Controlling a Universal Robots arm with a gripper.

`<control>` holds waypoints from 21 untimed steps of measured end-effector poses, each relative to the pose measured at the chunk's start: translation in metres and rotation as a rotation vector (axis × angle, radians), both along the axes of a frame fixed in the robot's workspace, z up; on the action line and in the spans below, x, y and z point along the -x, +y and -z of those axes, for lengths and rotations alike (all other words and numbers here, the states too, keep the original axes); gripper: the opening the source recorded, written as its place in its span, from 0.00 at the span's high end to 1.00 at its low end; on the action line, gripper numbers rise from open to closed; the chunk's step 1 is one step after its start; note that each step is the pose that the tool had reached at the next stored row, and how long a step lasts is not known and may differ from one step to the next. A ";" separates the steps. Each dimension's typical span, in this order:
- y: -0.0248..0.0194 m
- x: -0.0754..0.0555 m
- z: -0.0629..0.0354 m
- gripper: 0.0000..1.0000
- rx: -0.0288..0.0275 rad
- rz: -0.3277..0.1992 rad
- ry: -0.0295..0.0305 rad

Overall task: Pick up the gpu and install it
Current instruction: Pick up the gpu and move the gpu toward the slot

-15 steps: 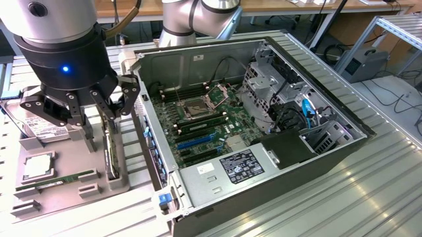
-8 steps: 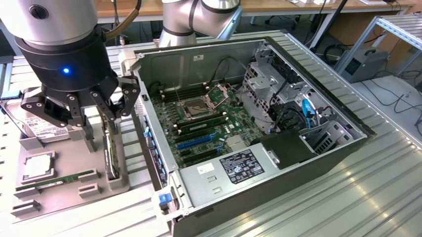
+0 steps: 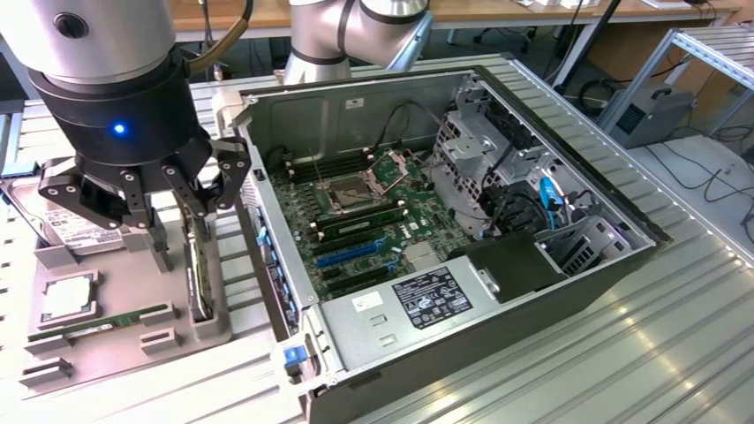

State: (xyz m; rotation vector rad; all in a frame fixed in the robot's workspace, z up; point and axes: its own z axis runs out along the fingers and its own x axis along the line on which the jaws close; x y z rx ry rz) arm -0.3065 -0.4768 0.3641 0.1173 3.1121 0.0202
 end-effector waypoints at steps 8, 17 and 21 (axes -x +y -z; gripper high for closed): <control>0.0000 0.000 0.0013 0.58 -0.0001 0.000 0.0000; -0.0006 0.000 0.0069 0.58 0.0000 0.000 -0.0001; -0.0007 0.000 0.0073 0.58 0.0000 0.000 0.0000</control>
